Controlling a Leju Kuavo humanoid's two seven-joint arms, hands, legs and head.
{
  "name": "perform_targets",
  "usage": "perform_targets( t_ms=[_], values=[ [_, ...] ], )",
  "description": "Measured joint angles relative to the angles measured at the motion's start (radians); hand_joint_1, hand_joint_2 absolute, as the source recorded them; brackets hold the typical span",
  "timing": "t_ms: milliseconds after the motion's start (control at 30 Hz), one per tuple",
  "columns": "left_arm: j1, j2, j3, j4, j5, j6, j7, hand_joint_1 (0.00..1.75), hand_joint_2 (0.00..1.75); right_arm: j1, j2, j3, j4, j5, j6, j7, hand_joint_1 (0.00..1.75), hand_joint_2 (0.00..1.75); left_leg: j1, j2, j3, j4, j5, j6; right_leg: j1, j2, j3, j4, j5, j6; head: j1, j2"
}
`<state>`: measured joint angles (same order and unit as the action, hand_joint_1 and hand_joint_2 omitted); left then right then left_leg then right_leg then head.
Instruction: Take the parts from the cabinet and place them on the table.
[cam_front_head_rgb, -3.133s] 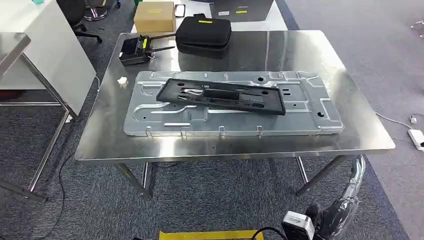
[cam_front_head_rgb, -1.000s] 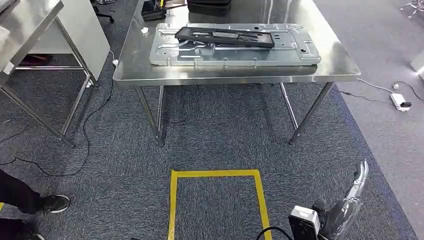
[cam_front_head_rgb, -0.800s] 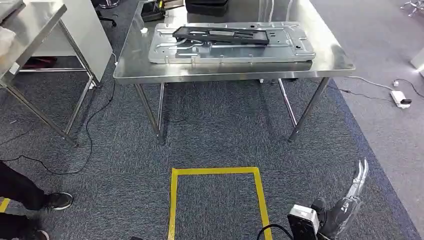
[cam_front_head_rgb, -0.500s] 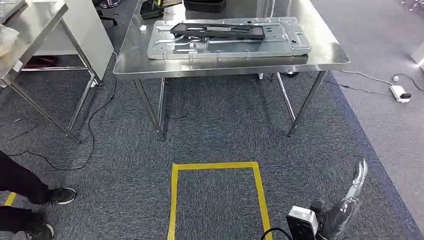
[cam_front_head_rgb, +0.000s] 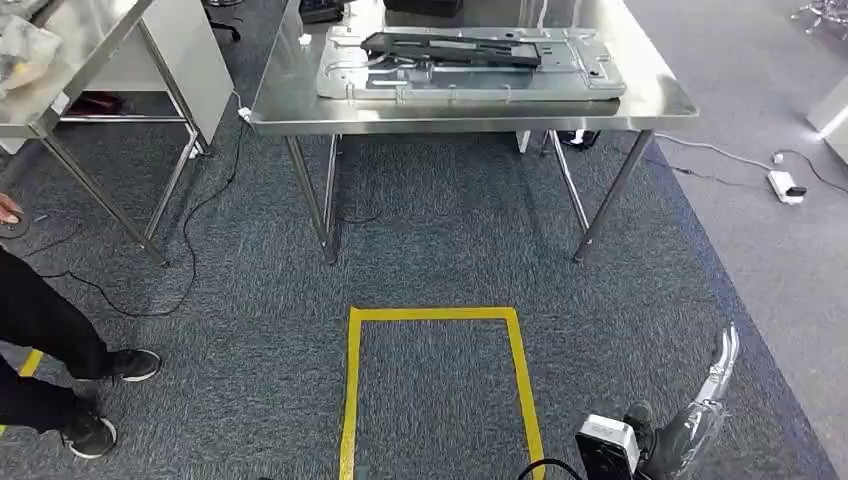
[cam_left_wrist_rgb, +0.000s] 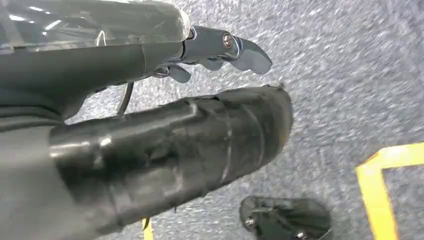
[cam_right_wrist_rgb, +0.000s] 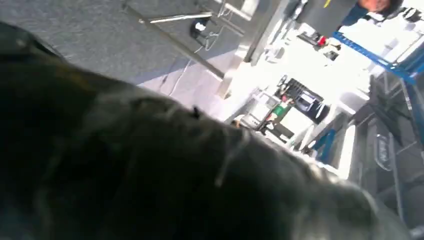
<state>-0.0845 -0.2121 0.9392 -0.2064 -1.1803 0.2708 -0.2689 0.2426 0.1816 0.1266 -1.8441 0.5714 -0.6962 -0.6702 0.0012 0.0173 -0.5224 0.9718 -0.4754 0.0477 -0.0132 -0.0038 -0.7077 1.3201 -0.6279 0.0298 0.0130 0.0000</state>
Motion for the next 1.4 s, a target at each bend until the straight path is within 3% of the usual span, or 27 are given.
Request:
perform_targets(
  t_ms=[67,133,167,200,267,333,400,467,500,533,567,633,700,800,833,867,900,967,1000,1067,1133,1167,1200,1300,1333,1367,1400],
  values=[
    [0.001,0.0,0.0,0.0,0.0,0.0,0.0,0.0,0.0,0.003,0.0,-0.009,0.0,-0.007,0.0,-0.001,0.0,0.0,0.0,0.002,-0.037,0.019,0.012,-0.003,0.0,0.0,0.052,-0.031,0.07,0.0,-0.001,0.0],
    [0.0,0.0,0.0,0.0,0.0,0.0,0.0,0.0,0.0,0.004,0.0,-0.016,-0.001,-0.012,0.0,-0.002,0.0,0.0,0.001,0.0,-0.065,0.041,0.019,-0.009,-0.001,0.0,0.169,-0.191,0.125,-0.006,-0.001,0.0],
    [0.0,0.0,0.0,0.0,0.0,0.0,0.0,0.0,0.0,0.003,0.0,-0.019,-0.003,-0.012,0.0,-0.002,0.0,0.0,-0.001,0.0,-0.075,0.05,0.022,-0.014,0.001,0.0,0.217,-0.277,0.082,-0.011,-0.001,0.0],
    [0.0,0.0,0.0,0.0,0.0,0.0,0.0,0.0,0.0,0.004,0.0,-0.021,-0.006,-0.012,0.0,-0.003,0.0,0.0,-0.003,-0.001,-0.079,0.055,0.027,-0.02,0.008,0.002,0.236,-0.313,0.073,-0.017,-0.001,0.0],
    [-0.001,0.0,0.0,0.0,0.0,0.0,0.0,0.0,0.0,0.005,0.0,-0.024,-0.009,-0.013,-0.001,-0.005,0.0,0.0,0.0,-0.001,-0.08,0.051,0.042,-0.033,0.012,0.003,0.226,-0.308,0.081,-0.026,-0.001,0.0],
    [0.004,0.0,0.002,0.0,0.0,0.0,0.0,0.0,0.0,0.006,0.0,-0.027,-0.008,-0.013,0.0,-0.005,0.0,0.0,-0.003,-0.004,-0.096,0.05,0.05,-0.046,0.005,0.0,0.208,-0.317,0.105,-0.047,0.0,0.0],
    [0.003,0.0,0.002,0.0,0.0,0.0,0.0,0.0,0.0,0.006,0.001,-0.028,-0.009,-0.013,0.001,-0.005,0.0,0.0,0.003,-0.007,-0.128,0.128,-0.057,-0.054,0.003,-0.002,0.179,-0.318,0.126,-0.064,-0.002,0.0],
    [0.005,0.0,0.002,0.0,0.0,0.0,0.0,0.0,0.0,0.007,0.002,-0.029,-0.009,-0.013,0.002,-0.005,0.0,0.0,0.005,-0.007,-0.163,0.275,-0.16,-0.059,0.007,-0.002,0.15,-0.317,0.148,-0.067,-0.002,0.0],
    [0.004,0.0,0.002,0.0,0.001,0.0,0.0,0.0,0.0,0.008,0.002,-0.029,-0.009,-0.013,0.002,-0.002,0.0,0.0,0.005,-0.007,-0.17,0.331,-0.169,-0.06,0.009,-0.002,0.136,-0.315,0.158,-0.067,-0.002,0.0],
    [0.004,0.0,0.002,0.0,0.001,0.0,0.0,0.0,0.0,0.009,0.002,-0.03,-0.009,-0.014,0.002,0.001,0.0,0.0,0.005,-0.007,-0.16,0.348,-0.15,-0.059,0.011,-0.002,0.122,-0.313,0.168,-0.066,-0.002,0.0],
    [0.004,0.0,0.002,0.0,0.002,0.0,-0.001,0.0,0.0,0.009,0.002,-0.031,-0.008,-0.014,0.002,0.004,0.0,0.0,0.005,-0.007,-0.13,0.324,-0.114,-0.056,0.013,-0.002,0.113,-0.311,0.176,-0.066,-0.002,0.0],
    [0.004,0.0,0.002,0.0,0.004,0.0,-0.001,0.0,0.0,0.009,0.002,-0.037,-0.008,-0.021,0.002,0.02,0.0,0.0,0.002,-0.008,-0.01,0.167,-0.045,-0.044,0.016,-0.001,0.089,-0.303,0.191,-0.062,-0.002,0.0],
    [-0.001,0.001,0.003,0.0,0.003,0.0,-0.002,0.0,0.0,0.01,0.001,-0.048,-0.002,-0.042,0.001,0.04,0.0,0.0,-0.006,-0.01,0.095,0.003,-0.076,-0.026,0.02,-0.001,0.078,-0.296,0.204,-0.054,-0.002,0.0],
    [-0.002,0.0,0.005,0.0,0.003,0.0,-0.003,0.0,0.0,0.01,-0.001,-0.078,0.024,-0.106,0.008,0.063,0.0,0.0,-0.011,-0.011,0.082,-0.009,-0.068,-0.015,0.013,-0.006,0.076,-0.307,0.233,-0.037,-0.002,0.0],
    [0.002,-0.002,0.006,0.0,0.004,0.0,-0.003,0.0,0.0,0.009,-0.001,-0.096,0.041,-0.142,0.02,0.063,0.0,0.0,-0.002,-0.01,0.079,-0.024,-0.05,-0.008,0.02,-0.005,0.072,-0.309,0.237,-0.029,0.0,0.0],
    [0.002,-0.002,0.006,0.0,0.004,0.0,-0.003,0.0,0.0,0.008,-0.002,-0.119,0.06,-0.178,0.039,0.059,0.0,0.0,0.0,-0.004,0.07,-0.027,-0.037,-0.003,0.013,0.002,0.065,-0.292,0.203,-0.023,-0.001,0.0],
    [0.001,-0.002,0.008,0.0,0.005,0.0,-0.003,0.0,0.0,0.007,-0.002,-0.152,0.087,-0.219,0.062,0.052,0.0,0.0,0.0,-0.003,0.057,-0.026,-0.028,0.008,0.01,0.003,0.05,-0.251,0.147,-0.017,0.001,0.0],
    [0.001,-0.003,0.009,0.0,0.003,0.0,-0.003,0.0,0.0,-0.008,-0.001,-0.235,0.152,-0.298,0.129,0.03,0.0,0.0,-0.001,-0.002,0.028,-0.02,-0.009,0.01,0.003,0.002,0.009,-0.105,0.038,-0.006,0.0,0.0],
    [0.001,-0.003,0.01,0.0,0.003,0.0,-0.003,0.0,0.0,-0.02,0.003,-0.288,0.192,-0.338,0.172,0.017,0.0,0.0,-0.002,-0.002,0.013,-0.014,0.0,0.01,0.001,0.003,-0.005,-0.037,0.016,-0.001,0.0,0.0],
    [0.003,-0.004,0.016,0.0,0.003,0.0,-0.003,0.0,0.0,-0.052,0.013,-0.411,0.285,-0.371,0.244,-0.008,0.0,0.0,-0.001,-0.002,-0.019,-0.001,0.014,0.007,-0.003,0.002,0.018,-0.019,0.058,0.004,0.0,0.0],
    [0.003,-0.007,0.02,0.0,0.004,0.0,-0.002,0.0,0.0,-0.079,0.02,-0.536,0.374,-0.366,0.275,-0.014,0.0,0.0,0.0,-0.006,-0.049,0.015,0.021,0.0,-0.008,0.001,0.131,-0.167,0.126,0.004,0.0,0.0],
    [0.003,-0.008,0.02,0.0,0.009,0.001,-0.002,0.0,0.0,-0.086,0.021,-0.586,0.406,-0.358,0.289,-0.014,0.0,0.0,0.0,-0.007,-0.057,0.026,0.024,-0.003,-0.009,0.001,0.195,-0.258,0.122,0.003,0.0,0.0],
    [0.004,-0.008,0.02,0.0,0.016,0.002,-0.002,0.0,0.0,-0.1,0.022,-0.622,0.434,-0.347,0.301,-0.015,0.0,0.0,-0.005,-0.007,-0.068,0.034,0.025,-0.01,-0.004,0.001,0.234,-0.324,0.087,-0.004,0.0,0.0],
    [0.0,-0.01,0.02,0.0,0.018,0.002,-0.003,0.0,0.0,-0.147,0.023,-0.728,0.574,-0.33,0.344,-0.022,0.0,0.0,0.0,-0.003,-0.063,0.033,0.035,-0.028,0.005,0.004,0.215,-0.321,0.093,-0.028,-0.001,0.0],
    [0.0,-0.011,0.021,0.0,0.018,0.003,-0.004,0.0,0.0,-0.163,0.023,-0.781,0.643,-0.329,0.358,-0.022,0.0,0.0,-0.002,-0.004,-0.066,0.035,0.037,-0.036,-0.001,0.003,0.215,-0.33,0.102,-0.041,0.001,0.0],
    [0.001,-0.011,0.023,0.0,0.018,0.003,-0.004,0.0,0.0,-0.178,0.022,-0.82,0.705,-0.326,0.366,-0.022,0.0,0.0,0.003,-0.008,-0.073,0.051,0.018,-0.041,-0.001,-0.002,0.213,-0.332,0.108,-0.05,0.0,0.0],
    [0.003,-0.011,0.023,0.0,0.019,0.005,-0.005,0.0,0.0,-0.19,0.019,-0.852,0.768,-0.316,0.364,-0.022,0.0,0.0,0.003,-0.008,-0.087,0.09,-0.029,-0.045,-0.001,-0.002,0.207,-0.332,0.113,-0.057,0.0,0.0]
  ],
)
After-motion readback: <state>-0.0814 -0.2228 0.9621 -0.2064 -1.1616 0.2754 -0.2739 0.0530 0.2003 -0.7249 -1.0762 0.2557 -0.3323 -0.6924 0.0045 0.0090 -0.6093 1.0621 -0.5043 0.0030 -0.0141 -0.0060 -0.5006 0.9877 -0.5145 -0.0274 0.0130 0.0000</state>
